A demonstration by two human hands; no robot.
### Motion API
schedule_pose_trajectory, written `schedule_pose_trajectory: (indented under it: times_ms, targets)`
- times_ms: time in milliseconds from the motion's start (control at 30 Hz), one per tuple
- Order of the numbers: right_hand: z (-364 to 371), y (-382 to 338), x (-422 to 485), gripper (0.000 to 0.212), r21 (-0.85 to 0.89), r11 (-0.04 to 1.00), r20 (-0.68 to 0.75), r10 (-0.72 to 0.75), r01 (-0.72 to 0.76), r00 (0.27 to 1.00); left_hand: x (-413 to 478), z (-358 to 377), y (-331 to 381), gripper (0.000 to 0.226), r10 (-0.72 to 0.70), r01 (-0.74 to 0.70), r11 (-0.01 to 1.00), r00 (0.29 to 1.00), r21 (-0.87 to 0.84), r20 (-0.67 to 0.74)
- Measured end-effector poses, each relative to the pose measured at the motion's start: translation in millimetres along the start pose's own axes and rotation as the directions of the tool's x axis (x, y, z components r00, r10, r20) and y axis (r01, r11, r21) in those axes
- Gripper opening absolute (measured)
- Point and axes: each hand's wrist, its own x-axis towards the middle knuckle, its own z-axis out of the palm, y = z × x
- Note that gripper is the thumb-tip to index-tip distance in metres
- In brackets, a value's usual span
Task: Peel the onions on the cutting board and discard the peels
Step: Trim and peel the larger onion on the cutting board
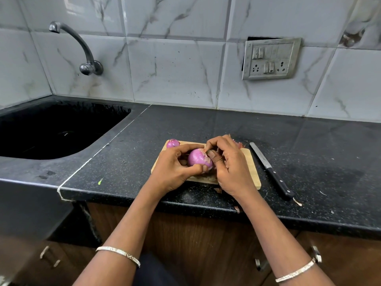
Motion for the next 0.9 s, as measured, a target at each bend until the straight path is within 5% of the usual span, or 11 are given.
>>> schedule_pose_trajectory:
  times_ms: [200, 467, 700, 900]
  targets:
    - [-1.3, 0.9, -1.7, 0.009, 0.154, 0.979, -0.094, 0.15, -0.135, 0.984, 1.2, 0.0, -2.4, 0.052, -0.017, 0.018, 0.999, 1.0, 0.046, -0.023]
    - [0.4, -1.3, -3.0, 0.009, 0.08, 0.981, -0.092, 0.183, -0.176, 0.979, 0.9, -0.9, -1.6, 0.059, 0.054, -0.038, 0.992, 0.989, 0.119, -0.135]
    - [-1.4, 1.5, -0.6, 0.012, 0.181, 0.944, -0.065, 0.29, -0.274, 0.955, 0.5, -1.0, 0.5, 0.066, 0.147, -0.11, 0.969, 0.977, 0.222, -0.155]
    - [1.0, 6.3, 0.3, 0.013, 0.094, 0.967, -0.051, 0.241, -0.235, 0.969, 1.1, -2.0, -0.6, 0.068, 0.197, -0.143, 0.94, 0.969, 0.309, -0.152]
